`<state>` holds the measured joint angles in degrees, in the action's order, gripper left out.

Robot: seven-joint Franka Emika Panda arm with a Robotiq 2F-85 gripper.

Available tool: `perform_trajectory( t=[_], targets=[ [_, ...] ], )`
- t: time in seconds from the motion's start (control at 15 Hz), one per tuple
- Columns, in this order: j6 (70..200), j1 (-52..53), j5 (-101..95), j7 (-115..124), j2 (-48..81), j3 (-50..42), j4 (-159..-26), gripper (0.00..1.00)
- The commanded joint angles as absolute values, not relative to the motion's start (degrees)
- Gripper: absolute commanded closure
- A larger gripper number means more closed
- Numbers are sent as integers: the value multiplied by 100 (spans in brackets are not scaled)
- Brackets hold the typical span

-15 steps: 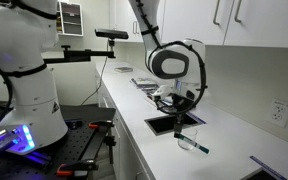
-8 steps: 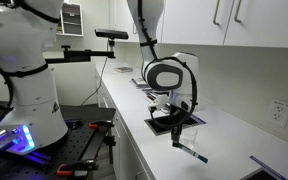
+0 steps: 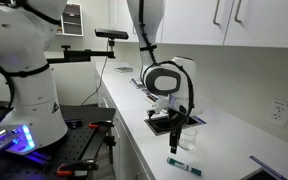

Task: Put the marker on the countertop

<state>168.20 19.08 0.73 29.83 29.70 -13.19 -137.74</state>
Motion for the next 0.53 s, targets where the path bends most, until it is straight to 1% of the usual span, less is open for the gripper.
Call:
perform_trajectory(
  t=[0.0,0.13,0.27,0.33,0.47],
  targets=[
    [16931,1814,264,2930,2639,-1288,-13957,13],
    [16565,1065,784,2484,2169,-542,-14002,1],
    [16315,362,1408,1855,1740,259,-14018,0],
    [16151,168,1668,1565,1542,502,-14006,0],
    [15673,27,1957,1148,1179,665,-13955,0]
  ],
)
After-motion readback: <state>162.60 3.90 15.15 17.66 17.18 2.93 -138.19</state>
